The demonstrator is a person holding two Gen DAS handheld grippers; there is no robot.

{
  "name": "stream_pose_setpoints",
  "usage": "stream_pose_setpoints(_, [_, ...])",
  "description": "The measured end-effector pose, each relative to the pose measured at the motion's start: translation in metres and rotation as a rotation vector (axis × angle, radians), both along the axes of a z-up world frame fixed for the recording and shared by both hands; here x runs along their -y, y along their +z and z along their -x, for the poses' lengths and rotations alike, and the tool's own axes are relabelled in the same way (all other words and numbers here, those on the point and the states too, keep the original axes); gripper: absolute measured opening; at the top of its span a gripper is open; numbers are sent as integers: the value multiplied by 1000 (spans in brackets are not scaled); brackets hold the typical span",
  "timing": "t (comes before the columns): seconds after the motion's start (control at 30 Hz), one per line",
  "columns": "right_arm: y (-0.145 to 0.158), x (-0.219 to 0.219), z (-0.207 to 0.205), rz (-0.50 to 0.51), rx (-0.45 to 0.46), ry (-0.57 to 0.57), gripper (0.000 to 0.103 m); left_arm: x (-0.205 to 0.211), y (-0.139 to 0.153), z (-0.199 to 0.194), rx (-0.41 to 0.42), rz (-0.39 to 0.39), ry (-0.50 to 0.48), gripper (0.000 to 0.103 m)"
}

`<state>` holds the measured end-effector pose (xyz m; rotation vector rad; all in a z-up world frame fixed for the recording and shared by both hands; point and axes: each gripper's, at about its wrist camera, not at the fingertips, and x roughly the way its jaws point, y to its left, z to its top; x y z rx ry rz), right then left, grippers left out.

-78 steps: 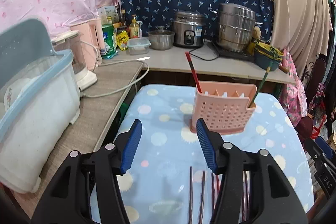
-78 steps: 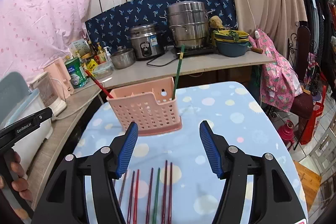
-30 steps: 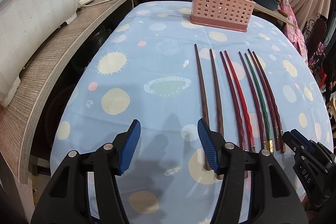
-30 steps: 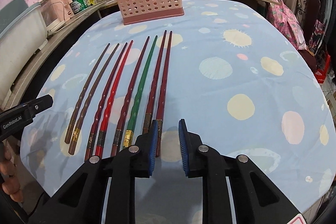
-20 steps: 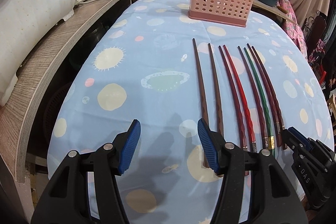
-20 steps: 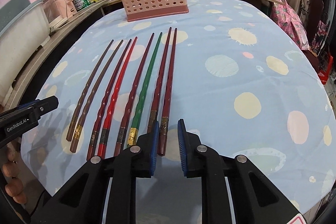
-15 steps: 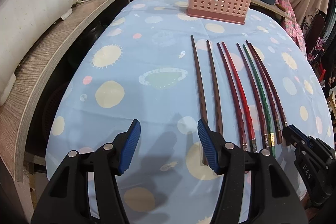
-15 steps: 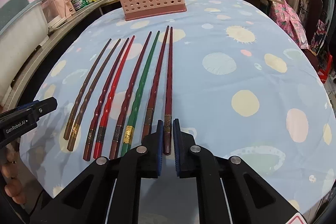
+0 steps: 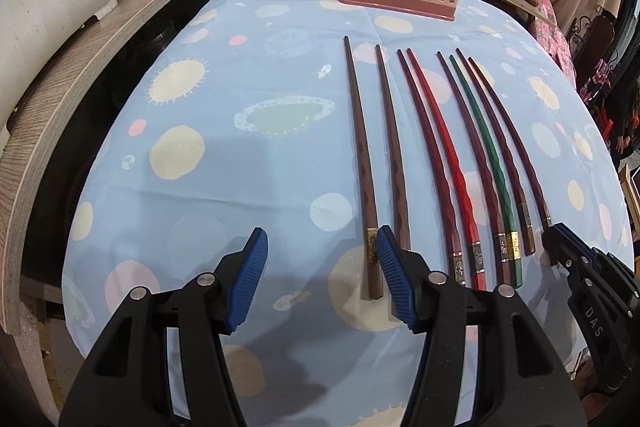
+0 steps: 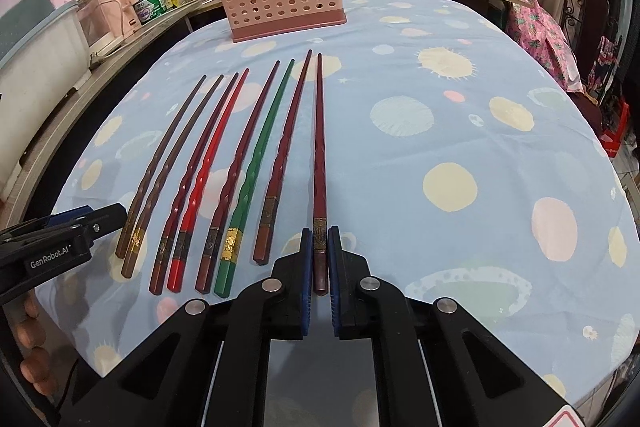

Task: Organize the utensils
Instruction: 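Grasp a dark brown chopstick with the left tool while the right tool grasps a dark red one, then carry both chopsticks up into the pink basket and open both tools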

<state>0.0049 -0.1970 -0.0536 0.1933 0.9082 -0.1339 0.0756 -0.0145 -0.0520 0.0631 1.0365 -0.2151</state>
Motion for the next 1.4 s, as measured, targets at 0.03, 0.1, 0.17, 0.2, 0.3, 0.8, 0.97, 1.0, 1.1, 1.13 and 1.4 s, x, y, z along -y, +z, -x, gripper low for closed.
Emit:
stream_pose_setpoints(0.03, [0,0,0,1,0,0,7,1,-1,0,-3,1,-2,54])
stream_pose_setpoints(0.1, [0,0,0,4,1,2,7,2,-3,0,-6,0,-4,54])
stream_pose_setpoints(0.17, [0,0,1,5,2,3,7,3,-5,0,-11,-3,-5,54])
stream_pose_setpoints(0.2, [0,0,1,4,3,2,7,3,-6,-1,-11,-5,-4,54])
stream_pose_setpoints(0.3, [0,0,1,5,4,2,7,4,-6,0,0,-18,-9,54])
stream_pose_setpoints(0.8, [-1,-2,2,18,15,8,7,0,-5,-2,0,-25,-11,21])
stream_pose_setpoints(0.97, [1,-1,3,2,7,3,7,-3,-4,-3,-19,-2,-27,8])
stream_pose_setpoints(1.0, [3,0,3,1,9,1,7,-4,-3,-3,-18,3,-27,8])
stream_pose_setpoints(1.1, [11,3,6,-3,26,-5,7,-5,4,-1,0,9,-28,8])
stream_pose_setpoints(1.13, [15,4,6,-5,33,-8,7,-6,8,-1,6,13,-28,8])
stream_pose_setpoints(1.4, [64,16,8,-13,136,-29,7,-16,51,-4,78,77,-11,8])
